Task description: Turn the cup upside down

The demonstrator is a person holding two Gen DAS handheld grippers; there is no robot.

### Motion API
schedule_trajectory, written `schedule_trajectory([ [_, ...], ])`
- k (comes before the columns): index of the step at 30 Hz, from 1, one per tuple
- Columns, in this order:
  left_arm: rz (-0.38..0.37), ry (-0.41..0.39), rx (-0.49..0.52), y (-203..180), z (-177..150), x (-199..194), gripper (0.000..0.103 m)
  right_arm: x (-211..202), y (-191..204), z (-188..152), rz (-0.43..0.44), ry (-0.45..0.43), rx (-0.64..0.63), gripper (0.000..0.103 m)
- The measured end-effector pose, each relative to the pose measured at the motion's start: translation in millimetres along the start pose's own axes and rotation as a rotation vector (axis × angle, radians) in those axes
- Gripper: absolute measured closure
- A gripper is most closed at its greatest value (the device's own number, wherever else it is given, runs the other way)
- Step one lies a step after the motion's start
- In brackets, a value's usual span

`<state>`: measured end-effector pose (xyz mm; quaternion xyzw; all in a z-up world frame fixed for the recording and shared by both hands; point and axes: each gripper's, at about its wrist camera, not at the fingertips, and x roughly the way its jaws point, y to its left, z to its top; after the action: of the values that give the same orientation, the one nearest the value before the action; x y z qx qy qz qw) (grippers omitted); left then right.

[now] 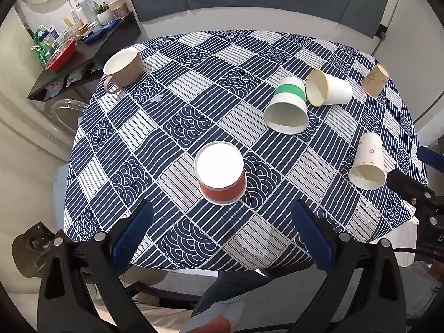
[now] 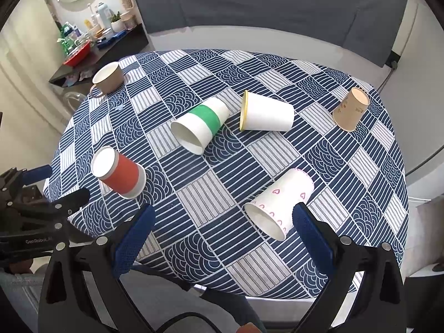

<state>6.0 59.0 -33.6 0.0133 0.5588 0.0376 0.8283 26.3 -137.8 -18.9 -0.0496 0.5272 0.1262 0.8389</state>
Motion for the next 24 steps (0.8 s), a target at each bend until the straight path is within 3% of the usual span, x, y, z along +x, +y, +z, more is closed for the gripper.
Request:
schedule_trajectory([
  [24,-0.006,-0.002,-0.015,-0.2,5.8,3.0,0.006,2.0,-1.8,9.1,0.002,-0.011,-0.012,0.008],
])
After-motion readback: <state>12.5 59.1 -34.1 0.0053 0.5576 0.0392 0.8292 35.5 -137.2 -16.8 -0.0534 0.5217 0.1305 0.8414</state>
